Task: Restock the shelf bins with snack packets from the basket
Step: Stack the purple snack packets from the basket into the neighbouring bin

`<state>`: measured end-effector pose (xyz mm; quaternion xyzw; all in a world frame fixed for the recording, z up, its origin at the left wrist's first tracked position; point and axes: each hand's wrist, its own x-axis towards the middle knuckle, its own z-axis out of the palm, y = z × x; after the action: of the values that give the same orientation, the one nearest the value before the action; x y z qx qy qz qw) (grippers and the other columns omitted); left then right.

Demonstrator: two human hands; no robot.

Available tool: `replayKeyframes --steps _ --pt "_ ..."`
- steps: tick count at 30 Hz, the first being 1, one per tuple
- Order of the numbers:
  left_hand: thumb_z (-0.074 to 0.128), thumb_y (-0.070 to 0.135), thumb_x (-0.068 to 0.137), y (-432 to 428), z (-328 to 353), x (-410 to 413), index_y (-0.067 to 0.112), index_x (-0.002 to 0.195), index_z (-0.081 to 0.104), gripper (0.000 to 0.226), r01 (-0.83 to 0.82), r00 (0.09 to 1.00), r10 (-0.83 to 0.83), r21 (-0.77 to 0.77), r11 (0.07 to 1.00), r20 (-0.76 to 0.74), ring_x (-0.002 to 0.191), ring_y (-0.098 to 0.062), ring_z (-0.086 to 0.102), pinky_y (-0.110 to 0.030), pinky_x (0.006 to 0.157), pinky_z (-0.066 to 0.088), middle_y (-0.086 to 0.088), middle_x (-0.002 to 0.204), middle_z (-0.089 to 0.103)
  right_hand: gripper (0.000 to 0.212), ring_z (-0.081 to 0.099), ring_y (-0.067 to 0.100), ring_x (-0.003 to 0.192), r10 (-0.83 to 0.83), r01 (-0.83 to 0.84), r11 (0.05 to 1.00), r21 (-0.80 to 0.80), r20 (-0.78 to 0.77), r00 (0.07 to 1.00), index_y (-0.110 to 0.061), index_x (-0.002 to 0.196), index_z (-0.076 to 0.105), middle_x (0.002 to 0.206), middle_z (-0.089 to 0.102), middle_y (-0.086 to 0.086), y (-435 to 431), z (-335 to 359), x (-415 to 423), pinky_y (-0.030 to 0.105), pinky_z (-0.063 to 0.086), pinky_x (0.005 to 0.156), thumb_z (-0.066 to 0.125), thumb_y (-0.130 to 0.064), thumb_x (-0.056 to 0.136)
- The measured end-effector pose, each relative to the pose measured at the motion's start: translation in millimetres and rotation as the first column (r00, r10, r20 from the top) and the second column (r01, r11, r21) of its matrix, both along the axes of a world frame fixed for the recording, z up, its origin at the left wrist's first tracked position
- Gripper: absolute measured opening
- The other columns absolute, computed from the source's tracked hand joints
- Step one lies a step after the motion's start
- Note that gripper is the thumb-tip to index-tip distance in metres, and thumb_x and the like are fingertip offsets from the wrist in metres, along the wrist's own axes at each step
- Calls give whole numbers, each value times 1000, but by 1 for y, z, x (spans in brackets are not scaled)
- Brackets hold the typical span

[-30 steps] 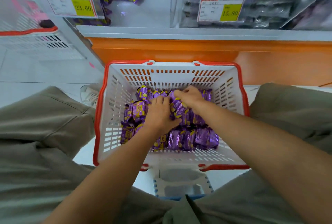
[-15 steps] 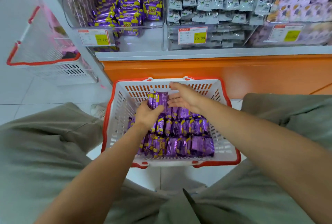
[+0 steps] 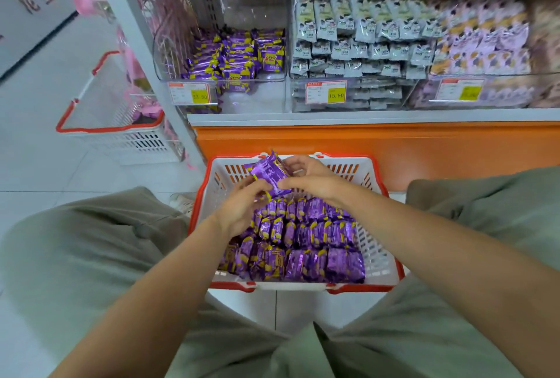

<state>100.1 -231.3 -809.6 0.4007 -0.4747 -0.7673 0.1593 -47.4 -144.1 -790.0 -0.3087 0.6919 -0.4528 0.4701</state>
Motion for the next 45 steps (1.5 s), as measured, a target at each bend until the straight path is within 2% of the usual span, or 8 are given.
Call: replayKeyframes --steps 4,11,17,25,33,36,39,45 --pt "58 16 89 -3 8 0 13 99 60 11 2 999 -1 37 999 -46 85 -16 56 -37 88 47 -6 95 62 57 55 15 101 32 -35 999 -21 -118 993 -14 127 48 120 53 2 -1 11 3 27 47 81 78 -14 79" --pt "47 20 98 1 10 -5 9 106 60 19 -33 992 41 68 997 -119 92 -19 61 -40 97 47 -8 99 66 57 54 -2 90 43 -47 998 -51 -61 997 -14 129 44 105 54 -8 4 15 4 12 44 74 76 -23 83" --pt "68 23 88 -4 5 -3 1 115 61 36 -81 993 88 94 992 -75 93 -24 65 -43 89 56 -16 109 67 52 62 22 107 22 -23 1000 -3 -12 1000 -16 127 45 117 62 3 3 10 -1 34 49 89 73 -27 84" --pt "56 20 98 10 2 -25 -5 113 54 29 -207 948 233 -134 969 215 89 -26 67 -36 75 60 -18 102 64 46 60 10 105 -8 8 1000 -3 -15 1000 -17 126 53 116 62 -4 2 -7 7 32 49 92 71 -33 87" --pt "59 49 90 19 5 -34 11 126 60 53 -59 984 95 -227 972 152 109 -22 64 -40 99 49 -6 118 67 38 55 22 113 -107 105 994 -29 -79 991 -22 122 54 125 55 6 2 -12 2 41 49 96 70 -26 88" --pt "56 18 97 13 1 -33 4 110 64 21 -59 991 85 -233 971 106 88 -22 65 -27 77 56 -5 96 69 31 58 22 106 -158 156 987 -40 -53 986 -21 114 56 121 57 8 2 -14 -2 36 52 86 71 -16 87" --pt "51 17 99 4 6 -27 8 94 61 15 -121 990 123 -42 992 66 71 -18 60 -23 65 58 -2 77 64 27 57 13 94 -190 189 982 -25 -13 982 -17 114 56 116 57 8 6 -15 -9 21 47 69 66 -9 90" --pt "44 24 102 -14 3 -8 2 117 55 29 -92 993 90 25 995 71 77 -26 69 -26 61 58 -19 99 67 28 50 14 103 -247 246 969 -15 -34 968 -7 125 55 111 56 3 15 -15 -24 31 36 95 53 -11 97"
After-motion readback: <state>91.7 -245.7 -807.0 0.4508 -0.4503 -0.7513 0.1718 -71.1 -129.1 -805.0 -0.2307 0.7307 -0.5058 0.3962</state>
